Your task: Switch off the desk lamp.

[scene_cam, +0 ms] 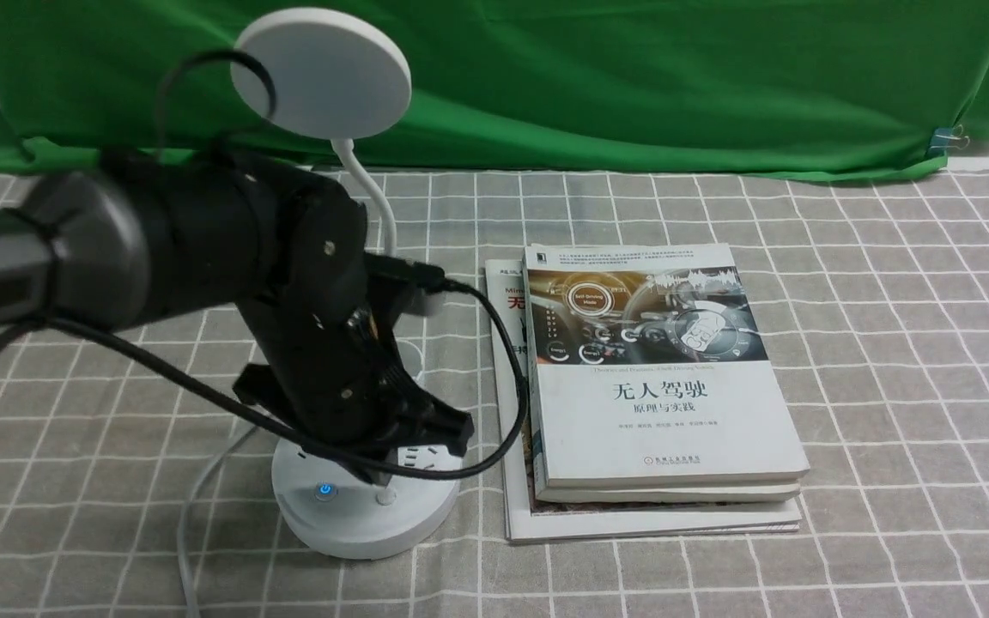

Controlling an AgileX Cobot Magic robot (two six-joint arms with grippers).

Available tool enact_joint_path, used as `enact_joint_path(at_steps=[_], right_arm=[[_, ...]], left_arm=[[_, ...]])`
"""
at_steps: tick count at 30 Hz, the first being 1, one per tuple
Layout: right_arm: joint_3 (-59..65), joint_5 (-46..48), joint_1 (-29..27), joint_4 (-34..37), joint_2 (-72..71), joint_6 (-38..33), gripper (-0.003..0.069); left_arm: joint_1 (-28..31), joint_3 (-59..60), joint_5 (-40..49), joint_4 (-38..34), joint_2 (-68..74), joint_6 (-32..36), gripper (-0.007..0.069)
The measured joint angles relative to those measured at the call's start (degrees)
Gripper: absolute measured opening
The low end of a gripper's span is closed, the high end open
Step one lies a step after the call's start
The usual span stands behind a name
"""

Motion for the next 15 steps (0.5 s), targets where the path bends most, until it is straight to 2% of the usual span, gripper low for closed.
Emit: enact_joint_path(at_steps=[9,12,15], right_arm=[[0.0,0.0,0.0,0.0,0.0,0.0,0.0035],[0.0,0.0,0.0,0.0,0.0,0.0,0.0035],[0.0,0.0,0.0,0.0,0.0,0.0,0.0035]], left_arm=[[-2.1,2.9,-0.6,1.8,-5.2,0.5,0.0001],[-2.2,8.0,-5.2,1.5,-13.3,0.2,0.0001],[-2.2,15.8,-14.5,1.4,-23.6,0.0,0.0001]])
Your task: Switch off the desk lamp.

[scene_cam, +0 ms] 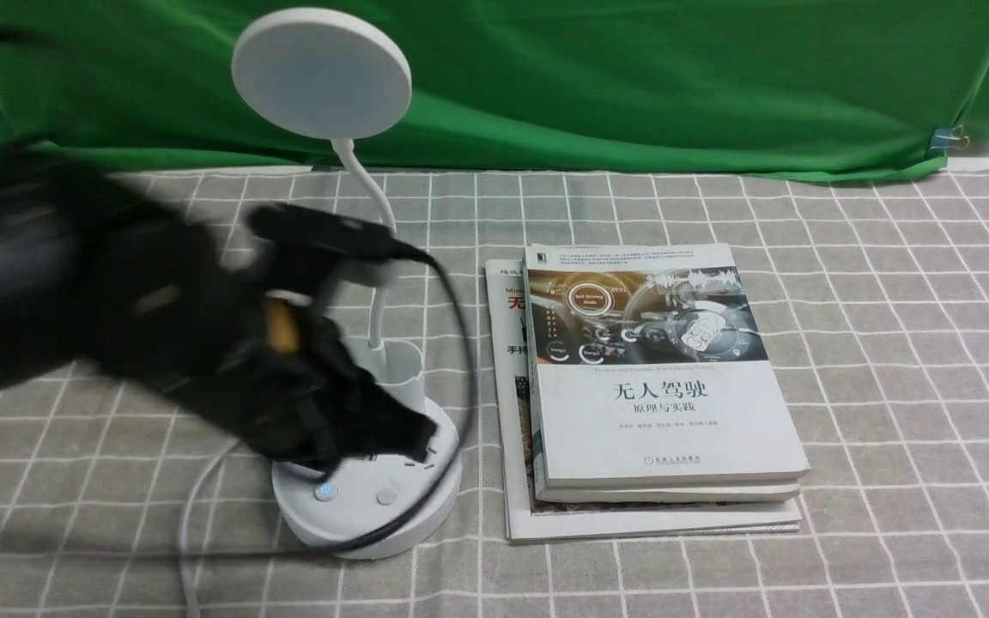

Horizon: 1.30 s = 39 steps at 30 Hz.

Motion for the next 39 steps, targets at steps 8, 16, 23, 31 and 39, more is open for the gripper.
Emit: enact_joint_path(at_steps=[8,16,23,31,39], right_arm=[[0.0,0.0,0.0,0.0,0.0,0.0,0.0035],[0.0,0.0,0.0,0.0,0.0,0.0,0.0035],[0.0,0.0,0.0,0.0,0.0,0.0,0.0035],[0.0,0.0,0.0,0.0,0.0,0.0,0.0035],[0.0,0.0,0.0,0.0,0.0,0.0,0.0035]], left_arm=[[0.0,18.8,-22.1,0.5,-19.7,-0.1,0.0001],[0.0,24.2,-24.2,7.3,-25.5,0.4,0.0001],[0.0,24.3,-24.4,8.3,-25.5,1.0,0.0001],[5.0,33.7,-34.5,7.4,-40.3,10.0,0.0001],[27.8,47.5,-38.9,-2.5,-64.9,17.3,0.0001]])
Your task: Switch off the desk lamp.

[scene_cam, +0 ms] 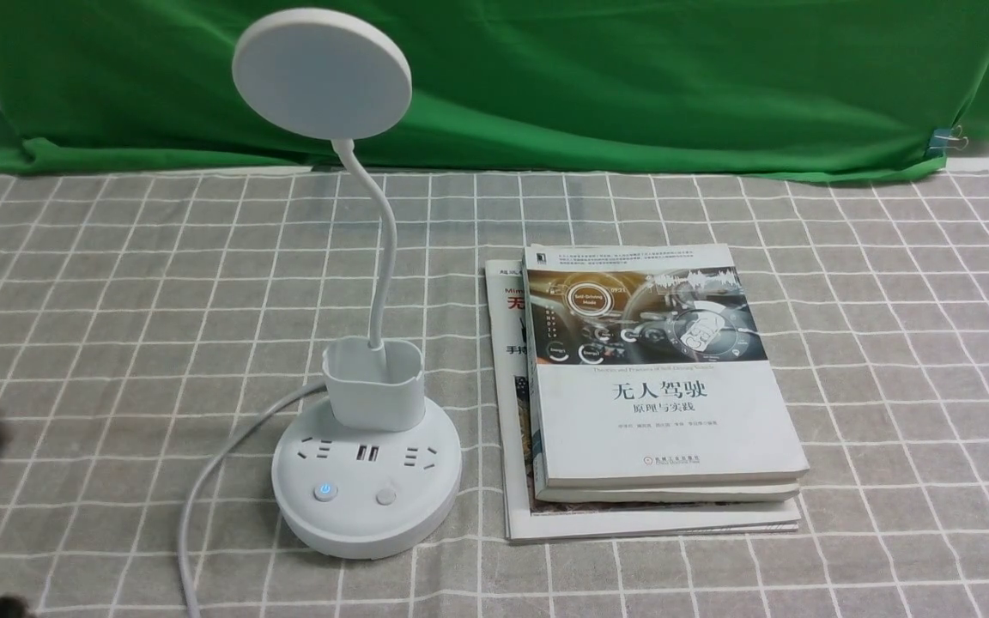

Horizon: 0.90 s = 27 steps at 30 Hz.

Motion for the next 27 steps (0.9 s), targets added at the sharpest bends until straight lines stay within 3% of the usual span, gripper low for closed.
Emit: enact_joint_path(at_steps=[5,11,27], right_arm=[[0.0,0.0,0.0,0.0,0.0,0.0,0.0035],[0.0,0.0,0.0,0.0,0.0,0.0,0.0035],[0.0,0.0,0.0,0.0,0.0,0.0,0.0035]], left_arm=[[7.5,4.5,5.8,-3.0,-9.6,0.0,0.0001],[7.7,4.7,14.7,-5.0,-10.7,-0.4,0.0001],[5.9,4.7,14.9,-5.2,-10.8,-0.6,0.0001]])
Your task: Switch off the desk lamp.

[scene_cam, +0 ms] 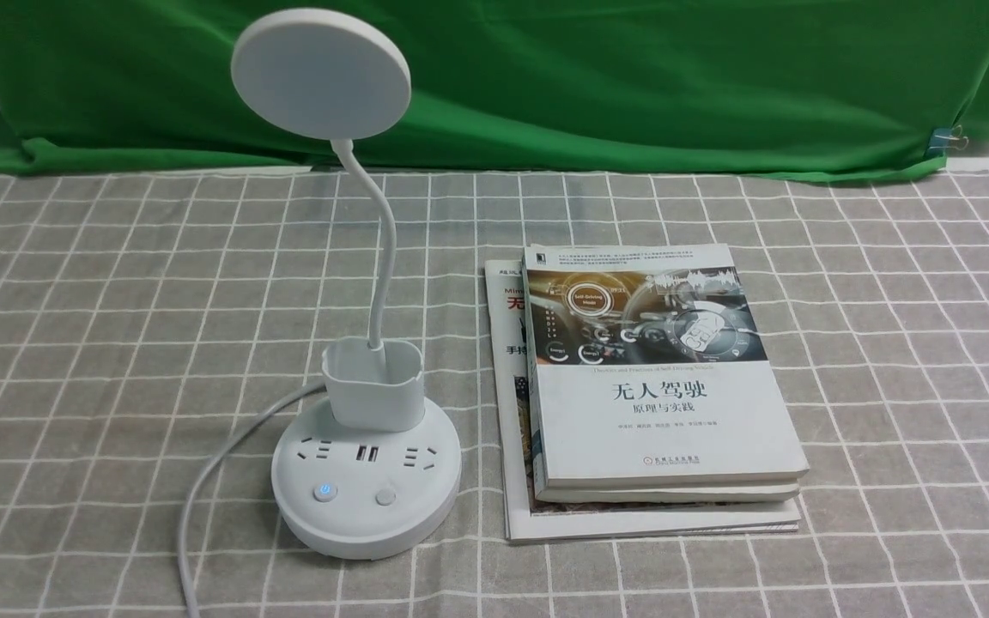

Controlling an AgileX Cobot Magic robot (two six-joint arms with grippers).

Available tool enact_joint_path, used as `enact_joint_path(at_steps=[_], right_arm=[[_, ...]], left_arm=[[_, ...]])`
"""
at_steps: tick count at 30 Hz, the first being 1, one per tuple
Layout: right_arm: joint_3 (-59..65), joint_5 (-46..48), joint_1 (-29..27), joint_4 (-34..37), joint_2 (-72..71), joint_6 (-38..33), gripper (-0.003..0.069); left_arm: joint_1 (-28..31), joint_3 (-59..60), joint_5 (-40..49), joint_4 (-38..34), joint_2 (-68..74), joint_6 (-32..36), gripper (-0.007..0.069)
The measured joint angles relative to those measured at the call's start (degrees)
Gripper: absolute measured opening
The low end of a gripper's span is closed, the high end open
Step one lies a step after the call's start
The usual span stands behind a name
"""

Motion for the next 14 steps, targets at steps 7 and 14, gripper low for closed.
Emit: enact_joint_path(at_steps=[7,14], right_arm=[[0.0,0.0,0.0,0.0,0.0,0.0,0.0035],[0.0,0.0,0.0,0.0,0.0,0.0,0.0035]], left_arm=[[0.0,0.0,0.0,0.0,0.0,0.0,0.0001],[0.0,0.0,0.0,0.0,0.0,-0.4,0.0001]])
